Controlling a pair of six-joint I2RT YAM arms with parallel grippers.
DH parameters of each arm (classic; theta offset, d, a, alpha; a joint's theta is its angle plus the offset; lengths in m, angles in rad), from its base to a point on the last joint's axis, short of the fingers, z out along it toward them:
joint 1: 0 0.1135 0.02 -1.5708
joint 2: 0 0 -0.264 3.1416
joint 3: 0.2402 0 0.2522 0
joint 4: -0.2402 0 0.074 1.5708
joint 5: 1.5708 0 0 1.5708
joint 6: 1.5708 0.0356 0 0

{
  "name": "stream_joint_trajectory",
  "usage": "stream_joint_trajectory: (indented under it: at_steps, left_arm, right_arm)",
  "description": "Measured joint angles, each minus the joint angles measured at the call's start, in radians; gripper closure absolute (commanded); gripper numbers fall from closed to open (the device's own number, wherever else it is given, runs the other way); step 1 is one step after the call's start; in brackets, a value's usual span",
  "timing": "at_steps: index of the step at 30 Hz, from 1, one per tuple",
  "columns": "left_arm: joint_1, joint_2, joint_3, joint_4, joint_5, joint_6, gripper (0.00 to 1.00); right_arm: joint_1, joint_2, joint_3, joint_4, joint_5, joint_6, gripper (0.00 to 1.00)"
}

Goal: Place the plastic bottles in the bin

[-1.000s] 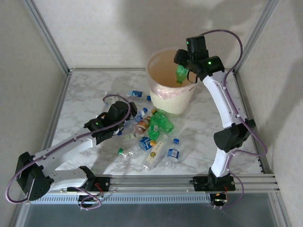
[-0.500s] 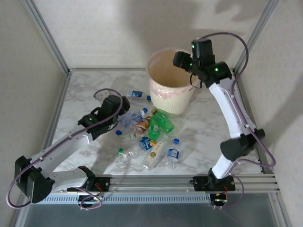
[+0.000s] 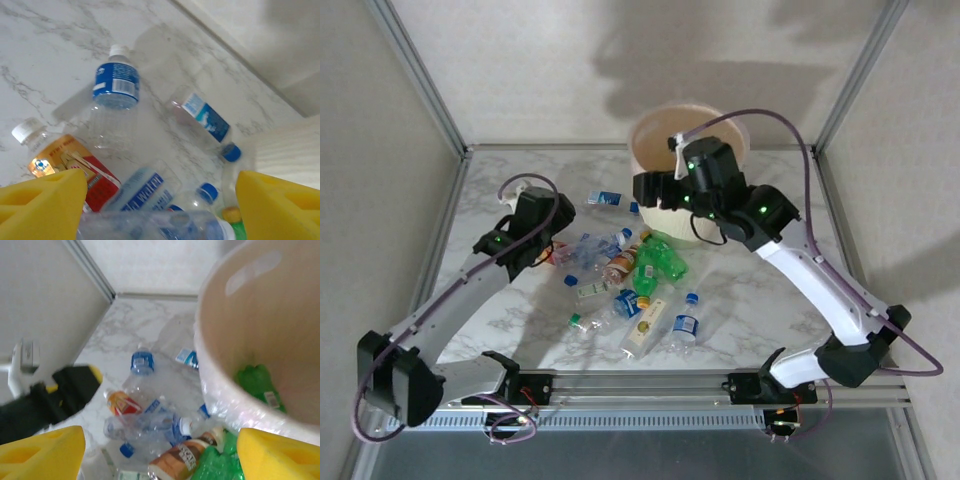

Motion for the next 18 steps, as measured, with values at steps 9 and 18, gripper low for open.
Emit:
stream_joint_trajectory:
  at_steps: [9, 18]
  left_arm:
    - [0.145, 0.312, 0.147, -0.008, 0.079, 0.094, 0.21]
    - [0.197, 0.562, 0.343, -0.012, 0.114, 0.166, 0.2]
  right_arm:
    - [0.067, 0.0, -0.084, 0.027, 0.03, 0.031, 0.2]
    - [0.134, -0.009, -0.163, 0.047, 0.073, 0.087, 0.2]
